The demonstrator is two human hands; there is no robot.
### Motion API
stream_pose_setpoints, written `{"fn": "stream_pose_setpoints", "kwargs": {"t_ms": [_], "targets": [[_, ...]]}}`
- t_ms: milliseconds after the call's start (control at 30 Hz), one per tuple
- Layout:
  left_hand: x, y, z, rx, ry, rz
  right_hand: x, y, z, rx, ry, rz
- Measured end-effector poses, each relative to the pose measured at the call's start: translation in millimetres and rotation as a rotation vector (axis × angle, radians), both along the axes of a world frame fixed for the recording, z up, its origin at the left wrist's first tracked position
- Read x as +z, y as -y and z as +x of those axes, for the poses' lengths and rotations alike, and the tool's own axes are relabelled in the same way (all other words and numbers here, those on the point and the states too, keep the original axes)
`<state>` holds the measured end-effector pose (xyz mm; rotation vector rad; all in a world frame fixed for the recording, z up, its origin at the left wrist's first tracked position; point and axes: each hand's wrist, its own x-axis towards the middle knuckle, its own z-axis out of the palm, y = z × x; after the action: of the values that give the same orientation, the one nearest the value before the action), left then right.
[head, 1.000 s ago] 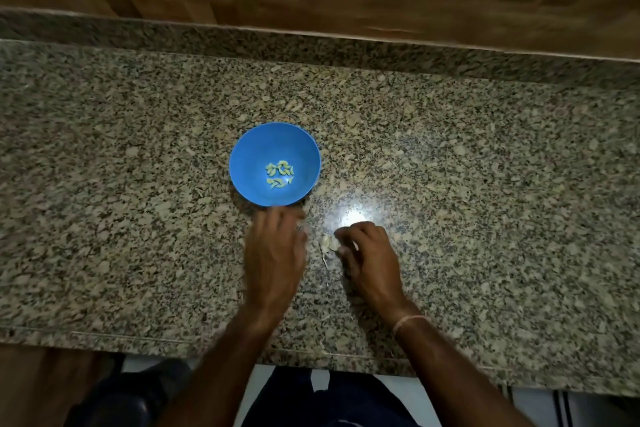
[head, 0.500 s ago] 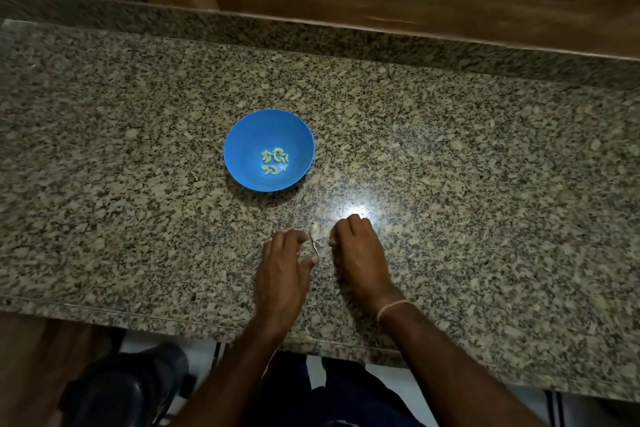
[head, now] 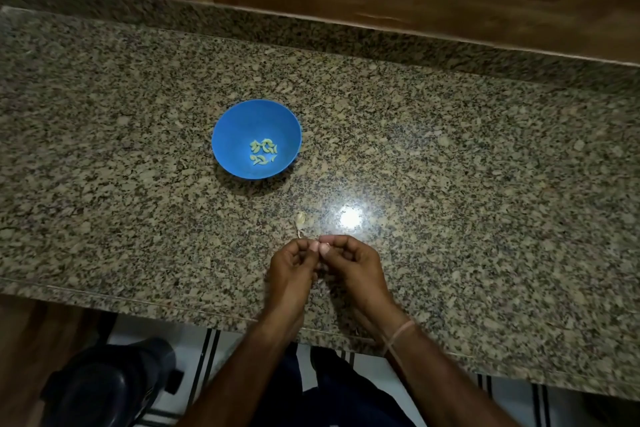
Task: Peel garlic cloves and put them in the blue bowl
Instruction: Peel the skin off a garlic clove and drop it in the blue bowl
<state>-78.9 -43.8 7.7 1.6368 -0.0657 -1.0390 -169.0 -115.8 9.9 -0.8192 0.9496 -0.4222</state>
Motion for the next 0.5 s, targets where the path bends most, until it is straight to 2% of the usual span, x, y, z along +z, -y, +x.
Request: {"fn": "stream_pose_setpoints", "kwargs": {"t_ms": [67,133,200,300,367,500], "targets": [[-1.8,0.1,-3.9,0.004,0.014,0.014,-1.7,-6.9,2.1,-0.098,0.038,0.166],[-4.5,-2.6,-4.8,-0.025,0.059,0.037,-7.7,-8.1,1.5,-0.125,0.033,0.196],[-9.7,-9.9,0.6,-0.104,0.271,0.126,-11.3,-2.2,-2.4,-0.046,-0.048,0.013],[-20.8,-28.2,13.5,-0.302,0.755,0.319,-13.7,12.5,-9.8,0.15,-0.244,-0.392],[-25.8,-36.1,20.6,-0.381,0.861,0.349,-14.7,18.3,-12.1,0.265,-0.342,-0.543],[-30.3,-37.2,24.0,-0.425,0.913,0.373,-17.9,17.9,-9.7,0.349,-0.482,-0.601]]}}
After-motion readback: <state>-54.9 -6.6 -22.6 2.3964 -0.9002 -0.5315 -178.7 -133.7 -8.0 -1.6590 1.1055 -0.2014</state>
